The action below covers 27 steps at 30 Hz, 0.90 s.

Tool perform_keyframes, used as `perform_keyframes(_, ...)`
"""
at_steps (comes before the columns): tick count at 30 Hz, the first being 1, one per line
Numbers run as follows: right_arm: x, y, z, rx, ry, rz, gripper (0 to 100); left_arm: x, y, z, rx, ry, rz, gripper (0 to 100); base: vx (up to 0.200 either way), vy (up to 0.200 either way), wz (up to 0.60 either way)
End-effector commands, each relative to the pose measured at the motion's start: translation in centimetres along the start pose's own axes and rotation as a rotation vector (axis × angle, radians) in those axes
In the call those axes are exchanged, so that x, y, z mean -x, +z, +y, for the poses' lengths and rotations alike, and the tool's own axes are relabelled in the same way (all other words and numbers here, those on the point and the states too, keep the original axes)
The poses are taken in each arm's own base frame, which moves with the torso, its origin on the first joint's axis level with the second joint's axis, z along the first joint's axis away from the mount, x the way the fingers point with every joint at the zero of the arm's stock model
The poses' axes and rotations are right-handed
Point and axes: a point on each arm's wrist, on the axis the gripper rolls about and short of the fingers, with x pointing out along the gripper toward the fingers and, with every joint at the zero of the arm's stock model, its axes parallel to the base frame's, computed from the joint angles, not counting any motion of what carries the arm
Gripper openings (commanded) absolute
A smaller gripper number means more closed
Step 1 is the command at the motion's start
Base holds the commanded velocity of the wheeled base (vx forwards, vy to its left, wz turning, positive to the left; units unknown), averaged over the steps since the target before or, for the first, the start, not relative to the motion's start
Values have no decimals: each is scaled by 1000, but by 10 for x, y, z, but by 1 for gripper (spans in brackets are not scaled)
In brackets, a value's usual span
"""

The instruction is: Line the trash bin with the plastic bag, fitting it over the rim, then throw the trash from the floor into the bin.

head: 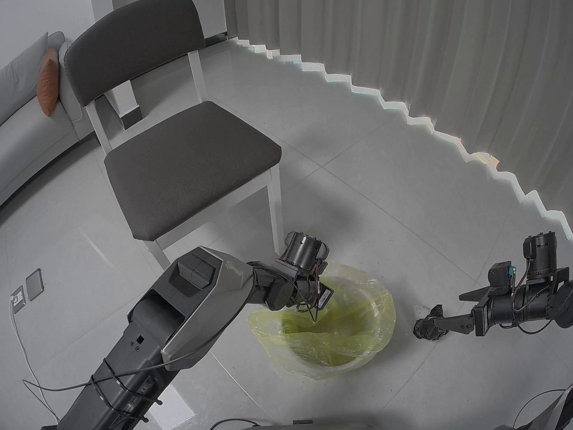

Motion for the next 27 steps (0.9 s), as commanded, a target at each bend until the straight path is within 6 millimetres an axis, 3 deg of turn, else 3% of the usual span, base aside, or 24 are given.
perform_keyframes(1, -1, -1, 0, -2, 1, 4, 100, 20, 23, 1, -1, 5, -59, 0, 0, 0, 0)
perform_keyframes(4, 0, -1, 1, 0, 2, 2, 100, 33, 36, -3, -8, 1, -91, 0, 0, 0, 0)
perform_keyframes(17, -1, -1, 0, -1, 2, 5, 100, 30, 33, 9, -3, 15, -86, 0, 0, 0, 0)
perform_keyframes(18, -1, -1, 0, -3, 2, 5, 100, 31, 33, 10, -2, 16, -89, 100, 0, 0, 0)
perform_keyframes(27, -1, -2, 0, -2, 2, 6, 100, 47, 47, 19, 17, 35, -129, 100, 0, 0, 0)
